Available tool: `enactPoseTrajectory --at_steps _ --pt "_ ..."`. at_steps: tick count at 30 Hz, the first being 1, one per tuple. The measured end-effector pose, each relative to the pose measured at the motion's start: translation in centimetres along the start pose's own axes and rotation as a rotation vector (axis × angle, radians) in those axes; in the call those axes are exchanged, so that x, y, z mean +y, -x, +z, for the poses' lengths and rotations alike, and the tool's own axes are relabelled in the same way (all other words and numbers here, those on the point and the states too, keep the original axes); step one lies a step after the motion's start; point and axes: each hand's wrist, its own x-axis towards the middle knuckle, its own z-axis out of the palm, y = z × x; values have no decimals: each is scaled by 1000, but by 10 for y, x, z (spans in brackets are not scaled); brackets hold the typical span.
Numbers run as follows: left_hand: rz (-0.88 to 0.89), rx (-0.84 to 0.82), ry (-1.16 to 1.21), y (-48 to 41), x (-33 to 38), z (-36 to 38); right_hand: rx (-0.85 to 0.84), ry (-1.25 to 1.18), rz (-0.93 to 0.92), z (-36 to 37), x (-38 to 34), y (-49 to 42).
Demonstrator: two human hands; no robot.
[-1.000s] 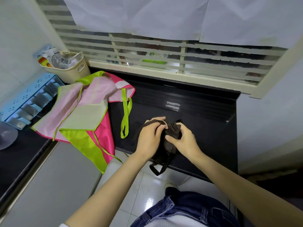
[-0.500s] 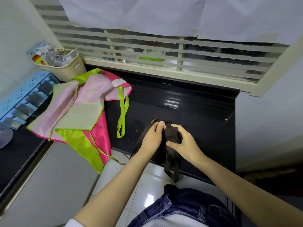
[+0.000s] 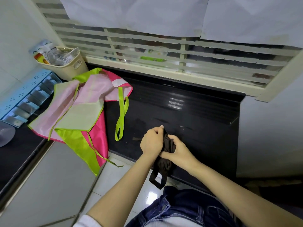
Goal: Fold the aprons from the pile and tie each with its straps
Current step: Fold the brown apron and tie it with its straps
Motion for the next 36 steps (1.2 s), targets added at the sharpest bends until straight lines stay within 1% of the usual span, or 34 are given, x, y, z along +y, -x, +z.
enactPoseTrajectory --at_steps 2,5,6,8,10,12,17,19,22,24,25,27,29,30,33,36 --pt "35 53 60 0 0 1 -127 -69 25 -10 -5 -1" --pt "88 102 151 1 2 4 -197 -117 55 -26 -15 -2" --pt "117 115 179 0 4 6 -190 -125 47 -31 -16 -5" --pt "194 118 224 0 7 9 -122 -113 7 -37 -16 -10" --pt "271 104 219 0 11 11 -30 -92 -28 -41 -14 -17" --pt "324 81 191 2 12 15 23 -40 -28 -44 -10 -21" --pt "381 -22 154 10 3 26 38 111 54 -44 -2 -25" --pt "385 -55 147 12 -7 29 -6 30 67 -42 -1 -23" --pt "413 -97 111 13 -24 31 -98 -163 124 -39 -2 -19" --pt "446 -113 78 14 -34 32 -140 -208 155 -37 0 -17" --pt "478 -122 47 15 -38 32 -140 -203 164 -36 1 -18" --pt "534 -148 -6 16 -44 33 -78 -221 177 -32 4 -19" --pt "525 -161 -1 16 -50 35 -2 -300 184 -30 7 -20" --pt "495 -171 21 15 -52 35 6 -346 184 -29 7 -20" --pt "393 -218 55 8 -53 35 -4 -515 182 -30 6 -20" --pt "296 -275 62 -4 -51 37 -10 -589 208 -34 4 -26"
